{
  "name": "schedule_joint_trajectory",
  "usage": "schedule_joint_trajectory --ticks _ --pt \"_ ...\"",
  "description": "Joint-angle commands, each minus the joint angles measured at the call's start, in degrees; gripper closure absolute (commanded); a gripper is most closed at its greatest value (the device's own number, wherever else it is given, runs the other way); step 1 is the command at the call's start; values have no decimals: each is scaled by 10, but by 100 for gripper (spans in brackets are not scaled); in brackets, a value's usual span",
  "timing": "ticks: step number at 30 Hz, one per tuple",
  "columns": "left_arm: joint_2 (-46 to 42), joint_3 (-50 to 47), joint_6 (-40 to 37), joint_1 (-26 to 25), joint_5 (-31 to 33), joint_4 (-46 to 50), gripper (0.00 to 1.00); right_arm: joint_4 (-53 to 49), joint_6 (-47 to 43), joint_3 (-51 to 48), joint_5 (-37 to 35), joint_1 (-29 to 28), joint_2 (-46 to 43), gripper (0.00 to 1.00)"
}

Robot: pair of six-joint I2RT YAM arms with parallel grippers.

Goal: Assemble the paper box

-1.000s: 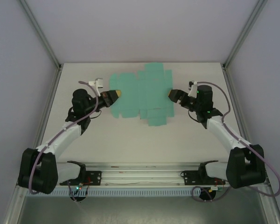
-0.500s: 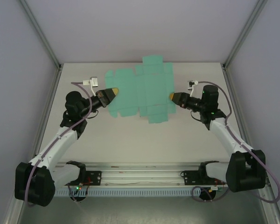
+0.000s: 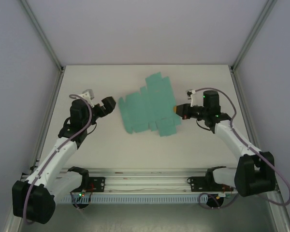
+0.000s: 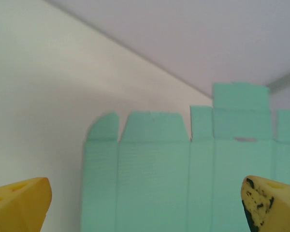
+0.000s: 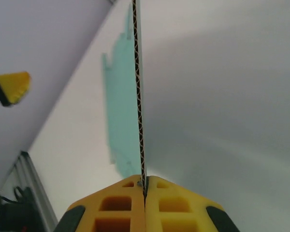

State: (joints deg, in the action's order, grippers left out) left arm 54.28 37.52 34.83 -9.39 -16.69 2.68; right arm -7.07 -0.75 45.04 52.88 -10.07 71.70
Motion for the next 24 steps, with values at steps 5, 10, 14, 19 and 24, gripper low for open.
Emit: schedule_joint_trajectory --ticks 5,10,14,19,24 --pt "0 -13 -45 -1 70 83 0 -113 -239 84 -204 -64 83 100" --pt "40 0 -47 -1 18 64 0 -56 -426 91 -391 -160 111 100" --pt "71 18 -48 -1 -12 60 0 20 -549 83 -510 -223 128 100" --pt "105 32 -18 -2 -72 12 0 169 -683 37 -601 -281 149 100" --pt "164 81 -9 -6 -148 4 0 293 -770 -7 -648 -325 172 100"
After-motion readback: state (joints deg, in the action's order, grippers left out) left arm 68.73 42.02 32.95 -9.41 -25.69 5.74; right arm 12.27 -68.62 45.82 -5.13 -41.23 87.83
